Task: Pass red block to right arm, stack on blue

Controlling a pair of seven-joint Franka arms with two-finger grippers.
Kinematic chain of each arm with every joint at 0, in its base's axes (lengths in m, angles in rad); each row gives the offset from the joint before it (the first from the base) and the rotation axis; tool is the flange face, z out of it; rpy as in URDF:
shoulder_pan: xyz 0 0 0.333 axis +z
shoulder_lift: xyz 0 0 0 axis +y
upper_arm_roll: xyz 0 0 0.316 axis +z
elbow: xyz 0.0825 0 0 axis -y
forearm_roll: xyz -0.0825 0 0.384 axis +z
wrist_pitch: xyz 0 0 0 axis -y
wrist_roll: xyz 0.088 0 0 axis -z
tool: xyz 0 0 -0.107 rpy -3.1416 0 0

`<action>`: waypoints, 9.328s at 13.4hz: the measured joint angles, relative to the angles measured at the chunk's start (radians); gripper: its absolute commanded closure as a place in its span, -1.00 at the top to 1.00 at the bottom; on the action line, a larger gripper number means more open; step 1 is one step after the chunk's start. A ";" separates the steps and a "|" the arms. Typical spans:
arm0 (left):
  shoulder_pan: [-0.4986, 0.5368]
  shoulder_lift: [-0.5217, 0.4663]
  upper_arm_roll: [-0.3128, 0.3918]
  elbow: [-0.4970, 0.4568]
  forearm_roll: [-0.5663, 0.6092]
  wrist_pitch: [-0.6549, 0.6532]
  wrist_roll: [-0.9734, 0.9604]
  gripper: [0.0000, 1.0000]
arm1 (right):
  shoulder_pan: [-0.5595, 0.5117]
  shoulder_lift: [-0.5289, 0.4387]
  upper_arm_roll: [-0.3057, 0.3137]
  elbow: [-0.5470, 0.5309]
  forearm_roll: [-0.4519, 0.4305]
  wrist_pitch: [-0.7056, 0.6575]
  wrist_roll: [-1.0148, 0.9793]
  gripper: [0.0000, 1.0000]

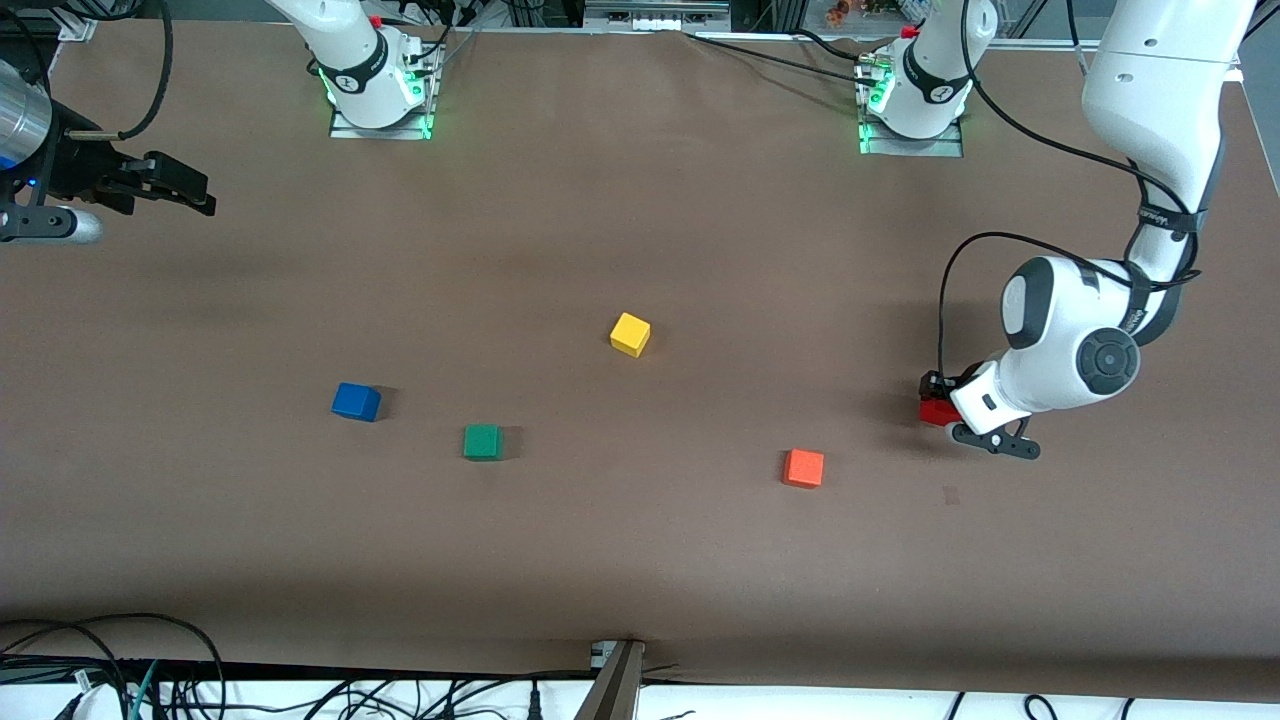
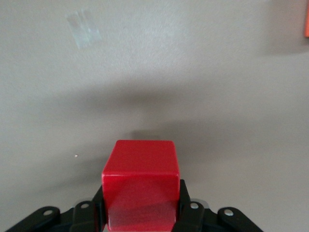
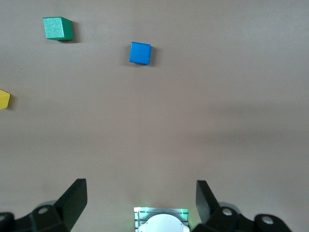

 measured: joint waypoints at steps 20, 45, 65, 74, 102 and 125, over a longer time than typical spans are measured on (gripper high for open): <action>-0.203 -0.063 -0.037 0.078 -1.152 -0.255 1.332 -1.00 | -0.004 0.383 -0.003 -0.007 0.908 0.030 -0.001 1.00; -0.501 0.083 -0.043 0.314 -1.646 -0.198 1.567 -1.00 | 0.100 0.260 0.221 -0.297 1.547 0.479 -0.159 -0.04; -0.279 0.083 -0.023 0.338 -1.386 -0.403 1.521 1.00 | 0.099 0.261 0.221 -0.289 1.279 0.536 -0.209 -0.70; 0.003 0.037 -0.018 0.485 -0.735 -0.694 1.515 1.00 | 0.086 0.265 0.161 -0.277 0.416 0.576 -0.192 -0.71; -0.191 -0.523 0.203 0.156 -0.036 -0.479 0.005 1.00 | 0.060 0.548 0.046 -0.128 -0.131 0.742 0.110 1.00; -0.219 -0.515 0.197 0.202 -0.028 -0.576 -0.258 1.00 | -0.058 0.065 0.003 0.030 -0.049 0.108 0.026 1.00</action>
